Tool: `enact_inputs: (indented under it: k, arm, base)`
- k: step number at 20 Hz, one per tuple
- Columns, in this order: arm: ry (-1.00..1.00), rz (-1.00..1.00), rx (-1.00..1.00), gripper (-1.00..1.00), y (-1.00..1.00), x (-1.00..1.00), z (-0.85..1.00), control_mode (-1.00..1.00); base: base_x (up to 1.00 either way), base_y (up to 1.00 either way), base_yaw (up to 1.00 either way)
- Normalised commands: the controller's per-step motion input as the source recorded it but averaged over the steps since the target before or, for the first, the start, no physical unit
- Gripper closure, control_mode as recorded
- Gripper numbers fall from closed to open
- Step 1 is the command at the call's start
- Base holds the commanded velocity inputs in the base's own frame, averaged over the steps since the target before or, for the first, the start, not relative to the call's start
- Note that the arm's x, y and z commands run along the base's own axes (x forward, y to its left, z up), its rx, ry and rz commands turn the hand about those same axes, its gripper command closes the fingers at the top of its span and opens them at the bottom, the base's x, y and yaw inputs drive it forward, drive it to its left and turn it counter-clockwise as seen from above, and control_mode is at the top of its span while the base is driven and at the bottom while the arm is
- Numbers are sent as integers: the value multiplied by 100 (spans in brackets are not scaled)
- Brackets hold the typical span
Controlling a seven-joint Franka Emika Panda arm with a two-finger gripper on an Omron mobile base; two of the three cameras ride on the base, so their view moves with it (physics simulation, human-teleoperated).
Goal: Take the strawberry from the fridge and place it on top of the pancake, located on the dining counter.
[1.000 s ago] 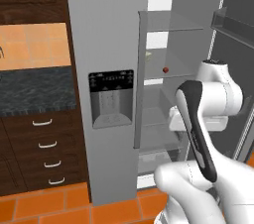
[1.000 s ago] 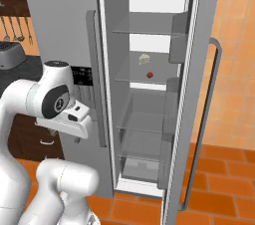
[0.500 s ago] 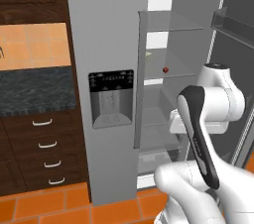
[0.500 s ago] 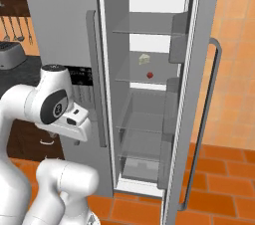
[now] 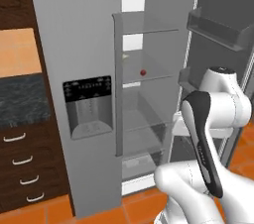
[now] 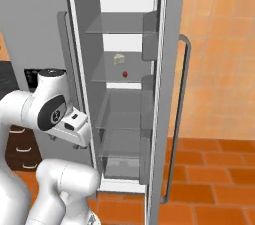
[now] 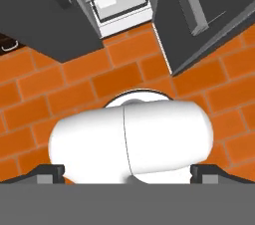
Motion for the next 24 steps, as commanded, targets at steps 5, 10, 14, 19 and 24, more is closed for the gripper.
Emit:
enact_inputs:
  k: [5, 10, 14, 19, 24]
  arm:
    - [0, 0, 0, -100, 0, 0, 0, 100]
    - [0, 0, 0, -100, 0, 0, 0, 100]
    - [0, 0, 0, -100, 0, 0, 0, 100]
    - [0, 0, 0, -100, 0, 0, 0, 100]
    - [0, 0, 0, -100, 0, 0, 0, 100]
  base:
    - [70, -2, -12]
    - [75, -9, -1]
    - [21, -34, 10]
    - [15, -17, 6]
    - [55, -23, 10]
